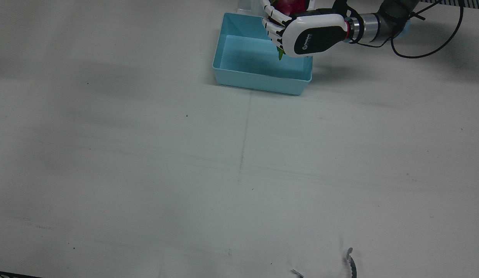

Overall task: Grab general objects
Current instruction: 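Open the left hand to release the fruit into the tray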

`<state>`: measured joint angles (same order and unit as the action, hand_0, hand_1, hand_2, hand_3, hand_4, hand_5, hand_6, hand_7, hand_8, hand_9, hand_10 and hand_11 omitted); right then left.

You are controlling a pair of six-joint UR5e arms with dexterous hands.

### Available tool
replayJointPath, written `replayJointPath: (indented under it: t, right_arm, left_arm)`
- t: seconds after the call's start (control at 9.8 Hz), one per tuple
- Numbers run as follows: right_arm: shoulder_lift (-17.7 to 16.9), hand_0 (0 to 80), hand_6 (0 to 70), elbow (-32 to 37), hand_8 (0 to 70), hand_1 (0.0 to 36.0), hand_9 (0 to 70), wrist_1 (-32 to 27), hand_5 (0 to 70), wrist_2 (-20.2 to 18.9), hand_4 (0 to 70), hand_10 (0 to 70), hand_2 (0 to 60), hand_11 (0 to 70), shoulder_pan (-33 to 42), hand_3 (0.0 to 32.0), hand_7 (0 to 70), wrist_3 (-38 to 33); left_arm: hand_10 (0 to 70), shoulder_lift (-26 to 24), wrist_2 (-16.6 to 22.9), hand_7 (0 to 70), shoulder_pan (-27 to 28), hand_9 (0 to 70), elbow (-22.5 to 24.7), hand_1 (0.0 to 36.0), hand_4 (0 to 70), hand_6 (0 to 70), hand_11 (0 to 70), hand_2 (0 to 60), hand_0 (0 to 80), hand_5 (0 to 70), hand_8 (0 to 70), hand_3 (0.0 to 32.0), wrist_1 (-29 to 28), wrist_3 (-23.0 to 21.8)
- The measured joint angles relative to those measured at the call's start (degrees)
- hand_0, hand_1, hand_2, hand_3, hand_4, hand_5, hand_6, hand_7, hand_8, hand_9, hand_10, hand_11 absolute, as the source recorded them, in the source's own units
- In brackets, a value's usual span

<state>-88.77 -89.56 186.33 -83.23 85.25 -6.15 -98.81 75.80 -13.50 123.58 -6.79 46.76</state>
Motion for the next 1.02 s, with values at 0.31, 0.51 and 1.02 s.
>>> replayJointPath:
  t: [0.31,0.51,1.02]
  right_arm:
    - [0.0,0.0,0.0,0.0,0.0,0.0,0.0,0.0,0.0,0.0,0.0,0.0,0.0,0.0,0.0,0.0,0.0,0.0]
    - [0.0,0.0,0.0,0.0,0.0,0.0,0.0,0.0,0.0,0.0,0.0,0.0,0.0,0.0,0.0,0.0,0.0,0.0]
    - [0.0,0.0,0.0,0.0,0.0,0.0,0.0,0.0,0.0,0.0,0.0,0.0,0.0,0.0,0.0,0.0,0.0,0.0]
  left_arm:
    - [6.9,0.0,0.0,13.1,0.0,1.2,-0.2,9.0,0.0,1.1,11.3,0.0,50.3,0.0,1.9,0.0,-0.2,0.0]
    - [6.4,0.0,0.0,13.7,0.0,1.3,-0.2,8.8,0.0,0.0,10.7,0.0,50.3,0.0,1.5,0.0,-0.2,0.0]
    - [8.7,0.2,-0.2,14.7,-0.7,1.5,-0.7,11.3,13.1,3.4,13.8,0.0,52.6,2.0,2.7,0.0,-0.2,0.0]
